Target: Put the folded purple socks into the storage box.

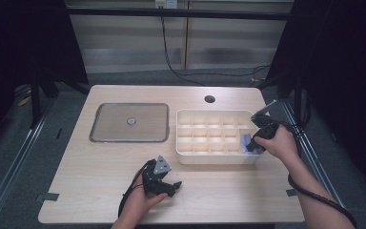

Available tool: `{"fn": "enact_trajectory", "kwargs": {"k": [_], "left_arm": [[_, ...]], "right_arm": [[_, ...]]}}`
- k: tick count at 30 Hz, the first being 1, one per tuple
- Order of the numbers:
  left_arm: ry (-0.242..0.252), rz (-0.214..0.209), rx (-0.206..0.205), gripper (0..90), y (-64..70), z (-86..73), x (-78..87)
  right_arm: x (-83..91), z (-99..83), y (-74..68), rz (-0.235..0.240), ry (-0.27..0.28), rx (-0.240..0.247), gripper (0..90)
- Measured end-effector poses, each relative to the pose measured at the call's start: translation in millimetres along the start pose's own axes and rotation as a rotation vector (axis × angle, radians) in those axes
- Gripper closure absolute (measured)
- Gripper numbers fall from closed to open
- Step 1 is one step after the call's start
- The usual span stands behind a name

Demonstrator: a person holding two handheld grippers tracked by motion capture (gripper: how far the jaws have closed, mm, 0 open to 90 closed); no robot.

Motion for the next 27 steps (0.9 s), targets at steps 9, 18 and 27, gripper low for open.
{"fn": "enact_trajectory", "kwargs": {"k": [9, 18, 27], "left_arm": [[0.002, 0.000, 0.000, 19.0, 0.1, 0.1, -0.1], [-0.001, 0.001, -0.002, 19.0, 0.0, 0.0, 0.1], [-0.001, 0.002, 0.000, 19.0, 0.2, 0.0, 0.1]], "right_arm": [[-4.3, -0.4, -0.5, -0.014, 0.000, 0.005, 71.7], [-5.3, -0.1, -2.0, -0.042, -0.008, 0.016, 71.6], [-11.8, -0.4, -5.9, -0.079, -0.024, 0.038, 72.0]]}}
Point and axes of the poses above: each handheld gripper's, and its own axes: x roughly backward along the jaws, z roughly out of its top, y roughly to its right, the point moved 5 cm from there along -x, roughly forward along the jaws, and after that the axes turned 6 degrees about z, right-handed, at the moved point
